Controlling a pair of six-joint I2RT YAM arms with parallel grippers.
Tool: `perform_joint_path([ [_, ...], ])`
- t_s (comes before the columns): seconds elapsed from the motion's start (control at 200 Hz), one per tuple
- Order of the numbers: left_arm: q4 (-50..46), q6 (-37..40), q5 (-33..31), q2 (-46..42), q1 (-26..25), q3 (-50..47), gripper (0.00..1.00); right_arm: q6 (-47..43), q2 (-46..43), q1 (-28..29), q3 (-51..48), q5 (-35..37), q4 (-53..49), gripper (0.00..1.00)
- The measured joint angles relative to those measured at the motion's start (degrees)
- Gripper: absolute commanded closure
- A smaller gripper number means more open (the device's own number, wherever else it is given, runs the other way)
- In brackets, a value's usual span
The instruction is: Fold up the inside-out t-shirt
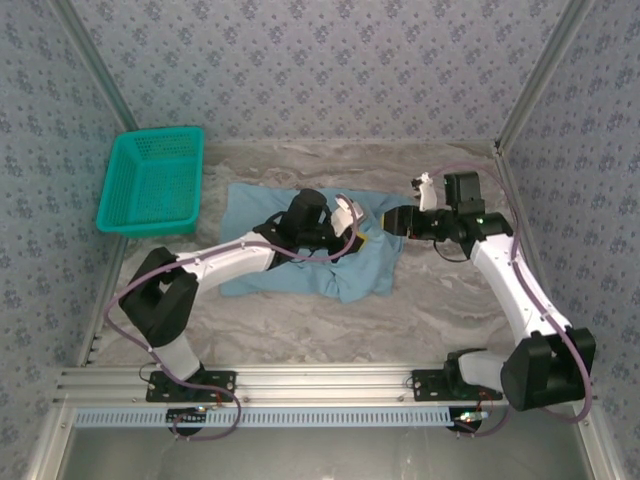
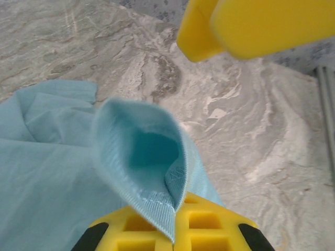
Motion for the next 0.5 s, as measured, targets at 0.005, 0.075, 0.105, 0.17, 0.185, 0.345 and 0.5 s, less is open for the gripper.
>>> perform_joint_path([
  [0.005, 0.07, -0.11, 0.20, -0.04, 0.07, -0.04, 1.00, -0.11, -0.07, 0.00, -0.13, -0.09, 0.20, 0.43],
  [0.075, 1.07, -1.29, 3.08, -0.66, 1.11, -0.94, 1.00, -1.57, -1.16, 0.00, -2.67, -1.88, 5.81, 0.42],
  [0.105, 1.29, -1.70, 4.00, -0.83, 1.42, -1.20, 1.00, -2.01, -1.20, 0.00, -3.78, -2.60, 8.33, 0.42],
  [0.17, 1.57, -2.12, 5.60, -0.96, 1.84, -1.68, 1.00, -2.84, -0.59, 0.00, -6.05, -4.28, 13.42, 0.41],
  [0.185, 1.57, -2.16, 5.86, -0.98, 1.92, -1.75, 1.00, -3.04, -0.42, 0.00, -6.49, -4.66, 14.45, 0.41],
  [0.345, 1.55, -2.08, 8.07, -1.60, 1.90, -2.43, 1.00, -5.64, 4.24, -0.07, -8.96, -11.26, 24.13, 0.31],
  [0.5, 1.03, -1.14, 9.14, -2.23, 1.90, -2.45, 1.00, -9.05, 11.06, -0.15, -8.76, -21.88, 29.11, 0.22],
])
